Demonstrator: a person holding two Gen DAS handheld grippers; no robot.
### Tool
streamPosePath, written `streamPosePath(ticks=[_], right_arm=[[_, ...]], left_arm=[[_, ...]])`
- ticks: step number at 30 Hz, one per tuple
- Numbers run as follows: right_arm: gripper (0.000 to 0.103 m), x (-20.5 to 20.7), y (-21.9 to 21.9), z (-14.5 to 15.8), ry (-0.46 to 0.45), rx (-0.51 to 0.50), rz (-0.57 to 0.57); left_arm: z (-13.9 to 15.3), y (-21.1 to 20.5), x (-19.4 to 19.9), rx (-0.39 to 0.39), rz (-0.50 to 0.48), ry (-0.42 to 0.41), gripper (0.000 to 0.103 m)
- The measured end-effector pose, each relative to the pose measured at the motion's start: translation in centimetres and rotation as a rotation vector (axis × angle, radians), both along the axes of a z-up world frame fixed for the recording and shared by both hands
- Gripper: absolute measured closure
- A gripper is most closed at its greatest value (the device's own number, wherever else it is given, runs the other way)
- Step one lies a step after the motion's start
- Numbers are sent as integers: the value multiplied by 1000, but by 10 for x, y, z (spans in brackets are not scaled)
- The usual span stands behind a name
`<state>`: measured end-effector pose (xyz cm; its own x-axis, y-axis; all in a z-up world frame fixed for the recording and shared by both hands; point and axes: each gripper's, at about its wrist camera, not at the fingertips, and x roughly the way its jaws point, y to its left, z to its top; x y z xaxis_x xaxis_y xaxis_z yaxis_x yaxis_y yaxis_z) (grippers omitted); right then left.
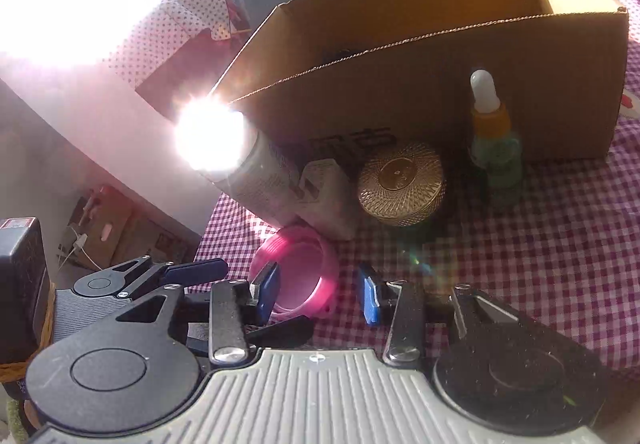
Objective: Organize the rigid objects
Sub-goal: 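Move the right gripper to the pink lid and close on its rim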
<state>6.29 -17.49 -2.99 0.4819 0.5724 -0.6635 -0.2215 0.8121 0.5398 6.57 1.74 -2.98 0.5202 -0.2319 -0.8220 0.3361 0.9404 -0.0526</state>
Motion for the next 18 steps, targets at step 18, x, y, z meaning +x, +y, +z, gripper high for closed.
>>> streamPosePath(ticks=[18], right_arm=[[88,17,24,-28,38,-31,-26]], left_arm=[[-20,-16,-10,8,-21,-24,24]])
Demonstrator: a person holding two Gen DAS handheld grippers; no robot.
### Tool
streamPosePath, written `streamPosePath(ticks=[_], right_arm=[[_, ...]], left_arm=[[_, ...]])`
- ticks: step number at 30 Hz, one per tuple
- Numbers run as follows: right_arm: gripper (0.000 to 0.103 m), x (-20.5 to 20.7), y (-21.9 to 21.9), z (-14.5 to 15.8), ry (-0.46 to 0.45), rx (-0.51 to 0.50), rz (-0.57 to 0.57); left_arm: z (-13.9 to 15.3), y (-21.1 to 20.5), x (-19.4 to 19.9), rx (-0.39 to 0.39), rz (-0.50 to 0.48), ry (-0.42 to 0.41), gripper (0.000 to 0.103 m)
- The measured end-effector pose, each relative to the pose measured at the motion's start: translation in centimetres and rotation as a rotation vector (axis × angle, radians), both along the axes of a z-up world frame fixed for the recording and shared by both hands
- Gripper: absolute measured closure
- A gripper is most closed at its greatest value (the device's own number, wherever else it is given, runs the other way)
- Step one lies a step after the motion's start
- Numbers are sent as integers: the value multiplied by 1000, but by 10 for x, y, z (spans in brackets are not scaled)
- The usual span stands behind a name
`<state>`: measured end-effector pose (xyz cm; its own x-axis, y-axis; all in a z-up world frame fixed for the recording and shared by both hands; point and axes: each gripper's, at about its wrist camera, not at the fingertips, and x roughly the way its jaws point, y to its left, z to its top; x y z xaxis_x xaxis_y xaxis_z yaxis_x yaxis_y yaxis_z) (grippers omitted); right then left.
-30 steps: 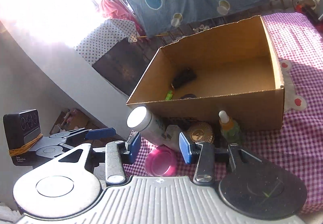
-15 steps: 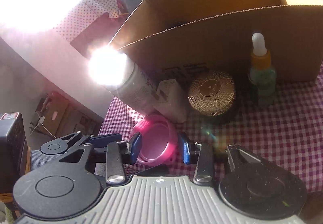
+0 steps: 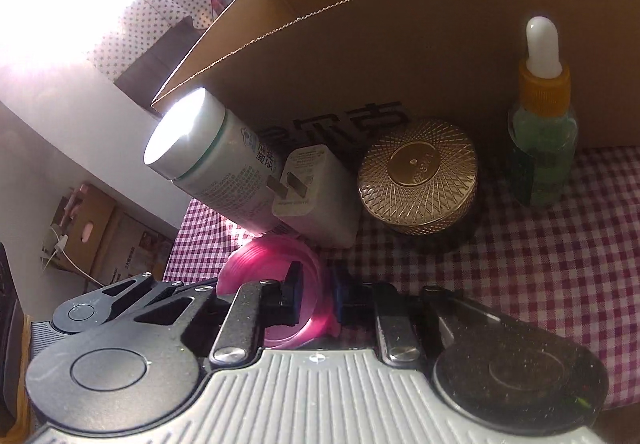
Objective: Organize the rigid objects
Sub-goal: 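Move the right gripper to the pink lid and close on its rim, then lift the pink lid with the right gripper and carry it into the box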
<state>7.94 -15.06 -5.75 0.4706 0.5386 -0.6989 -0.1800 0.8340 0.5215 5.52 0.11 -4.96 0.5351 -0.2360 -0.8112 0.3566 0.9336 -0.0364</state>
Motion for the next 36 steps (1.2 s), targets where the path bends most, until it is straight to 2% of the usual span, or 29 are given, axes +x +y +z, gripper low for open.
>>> streamPosePath(ticks=[2,6,12,16,22,25,30,34,36], right_arm=[[91,-3,1,0,-6,-1,-10],[91,-12,-1,3,-4,3,-20],[91,-33,-5,11,-21,25,-27],[91,-47,-12,30,-75,53,-33],[91,-55,-21,83,-214,115,-19],[91,-46,-26,113,-281,128,2],[91,-3,-34,164,-352,127,28],[91,53,-33,189,-332,61,64],[91,82,-31,191,-292,29,79]], left_arm=[[0,-2,-3,3,3,-1,25],[8,-2,-10,-11,5,-6,28],[28,-8,-32,10,-1,-61,28],[51,-11,-49,22,4,-138,28],[107,-10,-55,13,9,-274,27],[135,-10,-43,9,-2,-331,27],[173,-17,-1,-18,-18,-380,27],[182,-24,44,-33,-25,-320,27],[176,-28,78,-32,-31,-251,27]])
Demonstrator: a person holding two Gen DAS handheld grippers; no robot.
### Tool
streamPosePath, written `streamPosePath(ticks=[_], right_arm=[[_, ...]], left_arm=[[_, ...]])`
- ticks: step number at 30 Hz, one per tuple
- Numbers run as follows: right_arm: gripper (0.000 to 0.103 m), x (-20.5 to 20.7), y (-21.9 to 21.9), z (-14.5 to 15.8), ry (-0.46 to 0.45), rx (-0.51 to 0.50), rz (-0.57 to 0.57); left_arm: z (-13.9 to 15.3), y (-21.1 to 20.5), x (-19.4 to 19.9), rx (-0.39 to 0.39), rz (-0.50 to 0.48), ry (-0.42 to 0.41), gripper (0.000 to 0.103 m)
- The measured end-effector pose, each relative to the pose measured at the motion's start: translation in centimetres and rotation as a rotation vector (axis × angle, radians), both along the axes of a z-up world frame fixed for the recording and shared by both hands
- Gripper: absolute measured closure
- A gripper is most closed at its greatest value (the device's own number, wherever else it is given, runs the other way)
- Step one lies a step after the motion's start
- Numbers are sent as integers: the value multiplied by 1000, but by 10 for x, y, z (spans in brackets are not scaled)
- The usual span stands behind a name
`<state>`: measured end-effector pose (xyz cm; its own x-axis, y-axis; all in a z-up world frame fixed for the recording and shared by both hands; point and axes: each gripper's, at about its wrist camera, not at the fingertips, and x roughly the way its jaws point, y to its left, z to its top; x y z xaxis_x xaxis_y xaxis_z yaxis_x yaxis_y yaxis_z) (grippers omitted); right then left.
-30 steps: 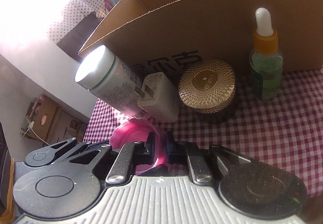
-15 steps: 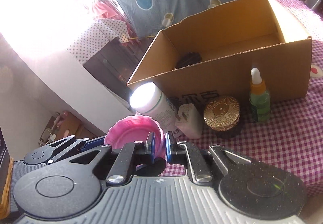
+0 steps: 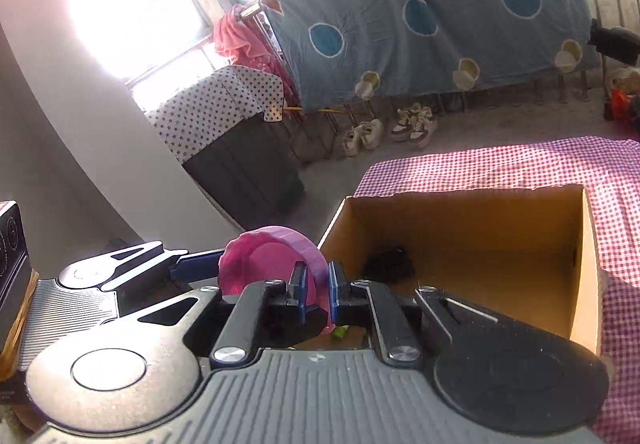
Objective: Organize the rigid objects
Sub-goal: 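Lift the pink lid with the right gripper and carry it into the box, then open the right gripper to release the pink lid in the box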
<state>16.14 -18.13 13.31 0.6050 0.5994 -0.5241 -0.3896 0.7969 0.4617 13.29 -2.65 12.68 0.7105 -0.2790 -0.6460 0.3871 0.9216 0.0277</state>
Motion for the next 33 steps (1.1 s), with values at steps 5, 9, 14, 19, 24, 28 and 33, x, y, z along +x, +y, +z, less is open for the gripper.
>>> streamPosePath(ticks=[5,9,14,19,24,28,33], right_arm=[[91,85,2,-35,218,-55,23],[91,129,0,-82,384,-78,26],[91,157,0,-128,496,-126,21],[91,179,6,-155,535,-178,15],[90,191,15,-167,564,-199,23],[89,192,17,-166,583,-186,32],[85,180,3,-142,547,-157,9]], left_arm=[[-37,-8,65,-1,-11,203,27],[-77,-10,107,-8,-20,366,27],[-119,-8,141,-23,-13,525,27],[-141,-9,154,2,4,583,28],[-143,-7,164,24,22,584,24],[-137,-7,160,38,36,569,15],[-115,-5,146,27,11,508,12]])
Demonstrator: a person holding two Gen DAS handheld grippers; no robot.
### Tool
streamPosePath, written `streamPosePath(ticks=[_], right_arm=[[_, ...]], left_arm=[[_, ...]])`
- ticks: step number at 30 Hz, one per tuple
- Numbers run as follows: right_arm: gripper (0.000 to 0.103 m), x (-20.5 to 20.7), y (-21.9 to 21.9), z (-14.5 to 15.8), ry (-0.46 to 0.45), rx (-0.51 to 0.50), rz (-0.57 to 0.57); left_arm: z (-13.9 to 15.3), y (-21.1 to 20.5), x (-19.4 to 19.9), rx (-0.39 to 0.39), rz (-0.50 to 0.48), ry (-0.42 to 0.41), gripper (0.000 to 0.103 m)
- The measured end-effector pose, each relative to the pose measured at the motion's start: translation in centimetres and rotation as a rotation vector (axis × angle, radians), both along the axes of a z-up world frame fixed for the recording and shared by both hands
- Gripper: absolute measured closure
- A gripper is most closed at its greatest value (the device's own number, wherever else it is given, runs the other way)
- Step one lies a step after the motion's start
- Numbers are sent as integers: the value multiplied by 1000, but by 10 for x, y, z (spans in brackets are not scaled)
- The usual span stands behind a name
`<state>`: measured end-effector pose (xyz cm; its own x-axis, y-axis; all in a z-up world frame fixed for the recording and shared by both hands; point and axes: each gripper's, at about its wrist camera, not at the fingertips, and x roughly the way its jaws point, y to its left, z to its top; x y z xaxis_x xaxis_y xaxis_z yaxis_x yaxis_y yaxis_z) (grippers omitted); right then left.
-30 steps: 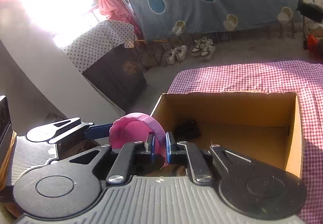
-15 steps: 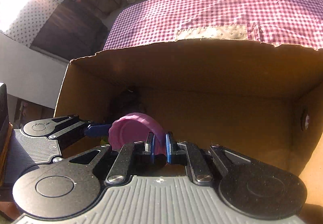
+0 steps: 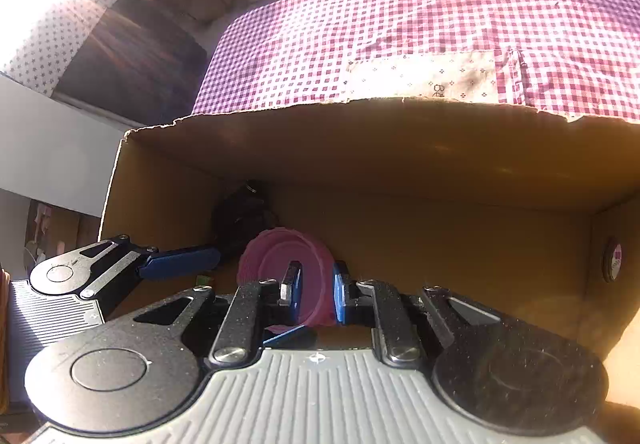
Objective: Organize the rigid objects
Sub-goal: 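Open the right gripper to release the pink lid in the box, then withdraw the right gripper and move it to the green dropper bottle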
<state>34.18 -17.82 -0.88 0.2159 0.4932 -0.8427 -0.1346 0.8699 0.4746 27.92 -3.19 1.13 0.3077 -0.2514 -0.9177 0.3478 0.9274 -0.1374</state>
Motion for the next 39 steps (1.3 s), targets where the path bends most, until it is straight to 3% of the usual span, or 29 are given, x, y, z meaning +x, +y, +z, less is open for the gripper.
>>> streamPosePath(ticks=[7,9,13,17,24,29,33,35,39], right_arm=[[83,-57,-38,70,-156,138,-40],[79,-80,-48,88,-218,180,-52],[59,-145,-70,125,-374,275,-74],[41,-213,-80,137,-509,311,-88],[19,-298,-76,108,-597,185,-178],[0,-318,-67,90,-606,58,-233],[0,-341,-53,86,-660,-136,-251],[0,-344,-47,84,-671,-195,-238],[0,-354,-42,80,-708,-292,-255]], left_arm=[[58,9,-49,-62,-27,-176,6],[78,15,-71,-112,-36,-235,4],[101,29,-112,-223,-78,-321,1],[95,32,-142,-252,-130,-308,1],[58,32,-198,-373,-218,-206,1],[31,19,-225,-364,-216,-215,1],[16,13,-240,-357,-166,-270,1],[9,12,-248,-360,-163,-303,1],[-1,11,-254,-336,-135,-290,0]])
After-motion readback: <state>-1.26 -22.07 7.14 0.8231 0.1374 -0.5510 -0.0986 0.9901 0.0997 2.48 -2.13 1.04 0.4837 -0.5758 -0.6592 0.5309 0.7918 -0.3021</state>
